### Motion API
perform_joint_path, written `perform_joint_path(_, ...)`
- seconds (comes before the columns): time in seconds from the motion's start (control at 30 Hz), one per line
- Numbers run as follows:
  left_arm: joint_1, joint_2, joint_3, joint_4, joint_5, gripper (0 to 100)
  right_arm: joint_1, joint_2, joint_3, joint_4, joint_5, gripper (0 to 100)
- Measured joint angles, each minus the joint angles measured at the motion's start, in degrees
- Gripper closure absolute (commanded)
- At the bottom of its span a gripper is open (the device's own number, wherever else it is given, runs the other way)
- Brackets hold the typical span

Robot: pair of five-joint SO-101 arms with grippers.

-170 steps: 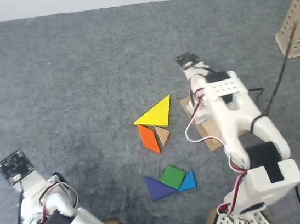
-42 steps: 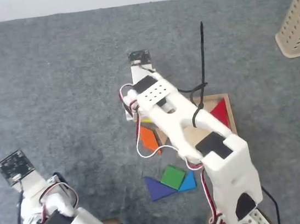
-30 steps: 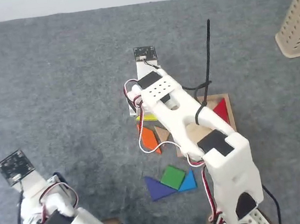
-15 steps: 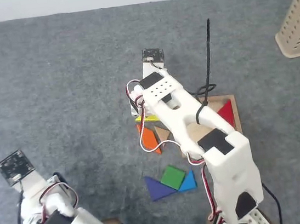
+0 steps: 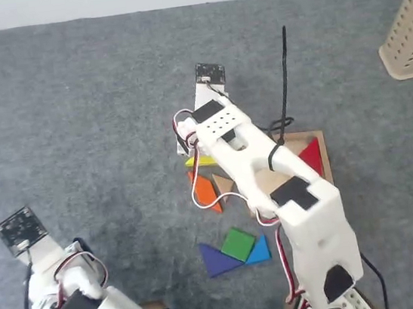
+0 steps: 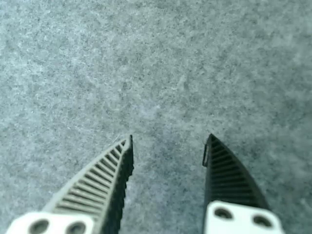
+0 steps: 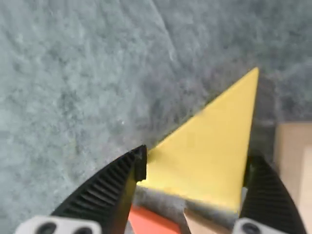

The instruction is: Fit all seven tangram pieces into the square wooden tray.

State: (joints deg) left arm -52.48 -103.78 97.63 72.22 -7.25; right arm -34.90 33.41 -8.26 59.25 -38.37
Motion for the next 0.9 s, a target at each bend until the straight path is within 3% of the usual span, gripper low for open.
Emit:
perform_joint_path(0.17,0.0,0.0,0.0,0.0,0.0,77,0.5,0.8,-0.8,1.2,-0.1,84.2)
perform_joint_path(0.6,0.0,0.0,0.0,0.0,0.0,77,5.3,0.6,-0.4,4.0,0.9,98.7)
perform_joint_path(0.9,0.0,0.0,0.0,0.0,0.0,77,5.8,-0.5,-0.4,6.0,5.5,99.2)
